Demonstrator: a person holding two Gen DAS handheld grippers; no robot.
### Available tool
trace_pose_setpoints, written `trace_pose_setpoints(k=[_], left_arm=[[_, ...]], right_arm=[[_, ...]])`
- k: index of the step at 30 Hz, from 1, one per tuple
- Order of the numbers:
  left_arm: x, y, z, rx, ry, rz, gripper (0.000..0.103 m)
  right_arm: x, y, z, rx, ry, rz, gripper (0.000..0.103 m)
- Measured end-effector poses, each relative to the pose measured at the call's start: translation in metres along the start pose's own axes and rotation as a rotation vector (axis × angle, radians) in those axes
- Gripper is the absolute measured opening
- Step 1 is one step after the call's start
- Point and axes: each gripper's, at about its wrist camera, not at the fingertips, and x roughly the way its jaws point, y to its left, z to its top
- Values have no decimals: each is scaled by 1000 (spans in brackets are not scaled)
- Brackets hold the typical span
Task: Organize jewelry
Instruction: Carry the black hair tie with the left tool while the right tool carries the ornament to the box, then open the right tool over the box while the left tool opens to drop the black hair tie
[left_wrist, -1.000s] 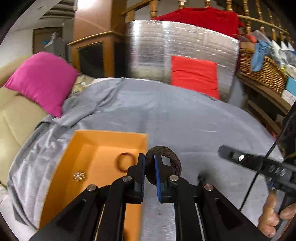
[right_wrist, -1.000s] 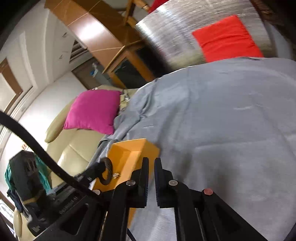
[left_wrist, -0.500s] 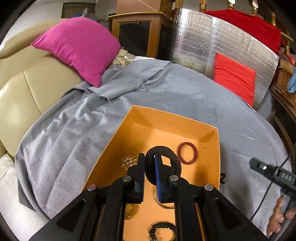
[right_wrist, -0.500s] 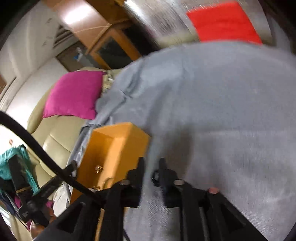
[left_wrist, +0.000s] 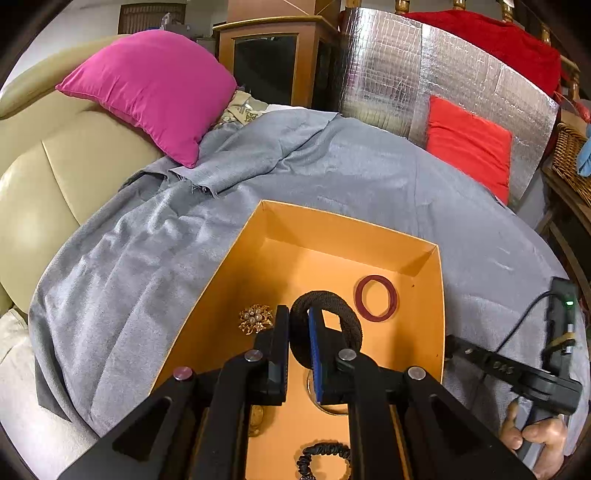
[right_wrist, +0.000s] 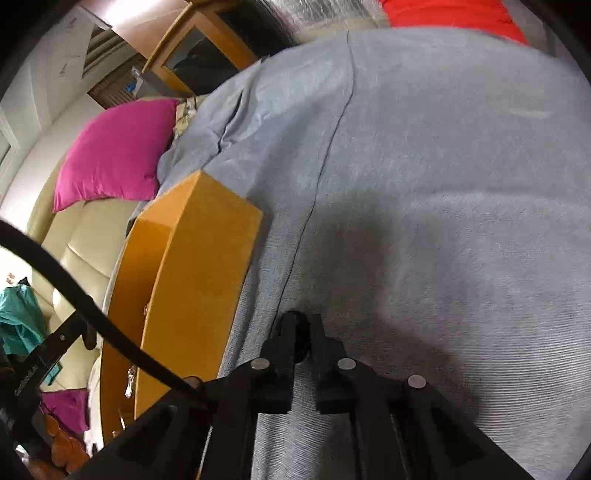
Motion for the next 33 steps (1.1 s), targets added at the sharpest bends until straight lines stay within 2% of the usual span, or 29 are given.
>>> trace_pose_setpoints(k=[4, 7, 11, 16, 21, 27, 33], left_arm=[[1, 0, 0, -3, 3, -1, 11], [3, 0, -1, -3, 11, 1, 11], [10, 4, -1, -11, 35, 9, 11], [18, 10, -4, -23, 70, 13, 11], [25, 14, -7, -34, 107, 2, 11], [31, 19, -8, -47, 134, 9, 11], [35, 23, -8, -61, 152, 34, 11]], right_arm=[[-35, -3, 13, 49, -87, 88, 6], [-58, 15, 28, 32, -139, 151, 6], [-63, 54, 44, -33, -134, 203, 6], [-37, 105, 52, -140, -60, 160, 7], [13, 144, 52, -227, 36, 79, 7], [51, 156, 55, -228, 105, 10, 8], [57, 145, 64, -143, 112, 67, 10]])
